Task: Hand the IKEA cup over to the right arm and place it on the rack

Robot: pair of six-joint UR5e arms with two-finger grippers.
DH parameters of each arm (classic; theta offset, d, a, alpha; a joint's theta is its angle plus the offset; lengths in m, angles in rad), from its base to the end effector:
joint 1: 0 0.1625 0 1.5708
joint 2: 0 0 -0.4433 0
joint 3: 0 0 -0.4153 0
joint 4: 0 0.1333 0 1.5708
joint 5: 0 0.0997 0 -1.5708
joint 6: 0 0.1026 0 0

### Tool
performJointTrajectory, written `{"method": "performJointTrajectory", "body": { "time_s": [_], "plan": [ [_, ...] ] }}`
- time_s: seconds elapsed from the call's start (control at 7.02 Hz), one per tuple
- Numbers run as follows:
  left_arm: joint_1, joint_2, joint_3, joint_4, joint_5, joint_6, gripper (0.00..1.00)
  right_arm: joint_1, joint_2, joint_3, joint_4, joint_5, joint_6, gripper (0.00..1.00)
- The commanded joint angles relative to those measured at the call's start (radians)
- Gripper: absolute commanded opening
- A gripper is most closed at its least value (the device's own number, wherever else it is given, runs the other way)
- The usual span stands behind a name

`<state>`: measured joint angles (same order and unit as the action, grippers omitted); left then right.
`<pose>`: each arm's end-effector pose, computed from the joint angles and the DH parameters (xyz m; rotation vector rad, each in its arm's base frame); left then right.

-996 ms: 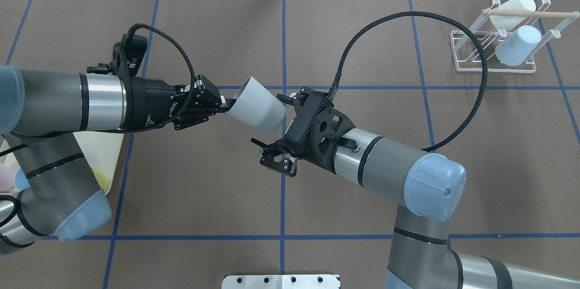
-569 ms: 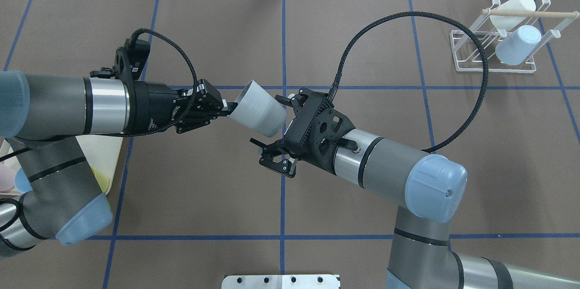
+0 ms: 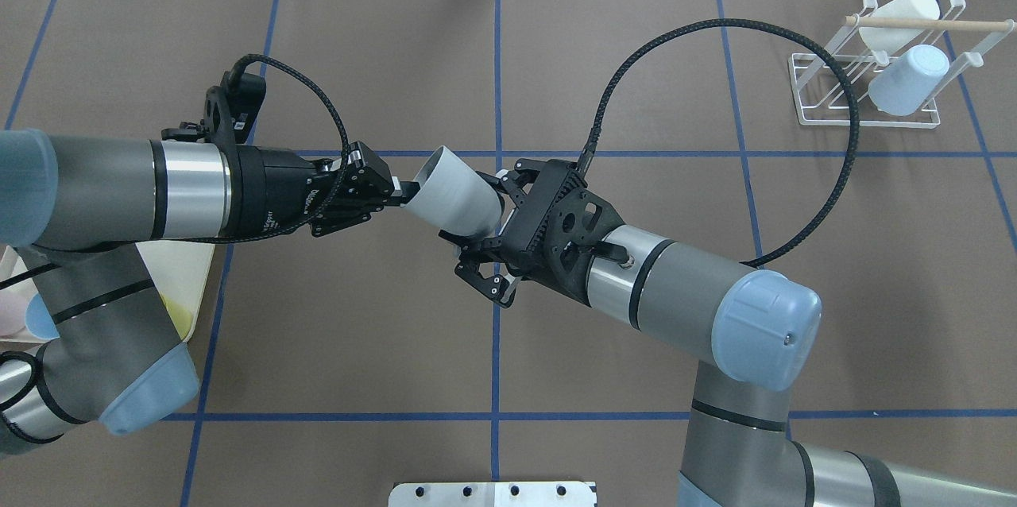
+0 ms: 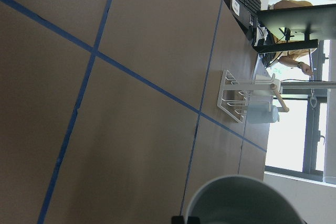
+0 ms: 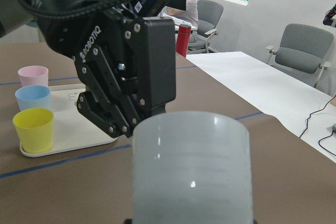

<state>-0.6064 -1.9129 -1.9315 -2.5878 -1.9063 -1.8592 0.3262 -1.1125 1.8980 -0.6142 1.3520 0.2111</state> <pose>0.3924 -0.3933 0.1987 0.0245 1.7256 -0.3754 -0.4915 -0.3305 0.1510 1.4259 -1.0520 -0.5654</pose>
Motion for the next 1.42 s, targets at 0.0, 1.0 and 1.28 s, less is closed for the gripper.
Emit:
{"method": "performJointTrajectory", "body": {
  "time_s": [0.0, 1.0, 1.28],
  "plan": [
    [0.001, -0.005, -0.001, -0.002, -0.003, 0.002, 0.11, -0.006, -0.001, 0.001, -0.001, -0.065, 0.001, 0.09],
    [-0.216, 0.073, -0.015, 0.008, -0.239, 0.267, 1.00, 0.008, -0.036, 0.013, -0.002, -0.071, -0.003, 0.00],
    [-0.315, 0.168, -0.021, 0.006, -0.336, 0.461, 1.00, 0.040, -0.075, 0.023, -0.037, -0.071, -0.001, 0.00]
  ]
}}
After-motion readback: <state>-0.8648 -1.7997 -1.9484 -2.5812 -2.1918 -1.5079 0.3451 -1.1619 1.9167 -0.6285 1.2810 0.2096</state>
